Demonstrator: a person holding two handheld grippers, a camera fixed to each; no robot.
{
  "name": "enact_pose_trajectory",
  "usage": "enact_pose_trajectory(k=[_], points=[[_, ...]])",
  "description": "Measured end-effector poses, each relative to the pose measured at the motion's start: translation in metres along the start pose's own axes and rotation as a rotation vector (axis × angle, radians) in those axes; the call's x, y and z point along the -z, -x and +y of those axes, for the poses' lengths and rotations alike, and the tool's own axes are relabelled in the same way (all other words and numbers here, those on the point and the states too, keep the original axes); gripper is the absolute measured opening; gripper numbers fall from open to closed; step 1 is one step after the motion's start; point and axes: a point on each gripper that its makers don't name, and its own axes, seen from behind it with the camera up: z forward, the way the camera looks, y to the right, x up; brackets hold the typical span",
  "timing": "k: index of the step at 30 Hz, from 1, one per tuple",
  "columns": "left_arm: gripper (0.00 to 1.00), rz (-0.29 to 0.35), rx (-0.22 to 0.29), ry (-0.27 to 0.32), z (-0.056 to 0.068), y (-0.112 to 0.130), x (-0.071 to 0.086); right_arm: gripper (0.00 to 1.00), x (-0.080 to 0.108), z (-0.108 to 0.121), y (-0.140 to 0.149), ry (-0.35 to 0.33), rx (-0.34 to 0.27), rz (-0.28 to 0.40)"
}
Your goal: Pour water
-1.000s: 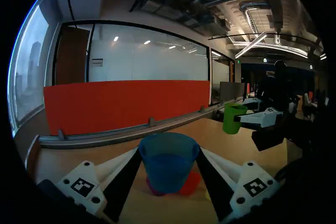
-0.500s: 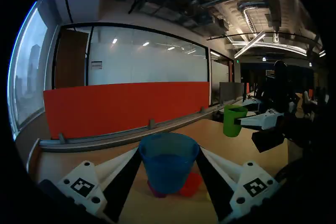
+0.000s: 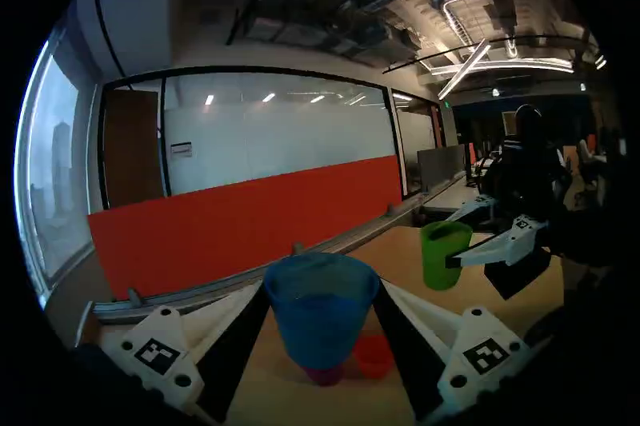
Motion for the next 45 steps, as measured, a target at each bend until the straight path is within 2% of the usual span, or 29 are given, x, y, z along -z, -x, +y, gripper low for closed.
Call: enact_pose_trajectory(k=[15,24,36,45], points=[[0.87,0.0,-0.186,-0.008,0.01,-0.025,-0.002,0.91,-0.025,-0.044,0.015,-0.109,-0.022,-0.011],[0.87,-0.012,-0.316,-0.016,0.017,-0.032,-0.005,0.9,-0.036,-0.064,0.023,-0.156,-0.009,-0.03],[0.87,-0.016,-0.429,-0.028,0.022,-0.042,-0.007,0.9,-0.041,-0.084,0.026,-0.205,0.003,-0.041],[0.87,-0.021,-0.511,-0.03,0.03,-0.048,-0.008,0.91,-0.048,-0.094,0.025,-0.228,0.003,-0.037]])
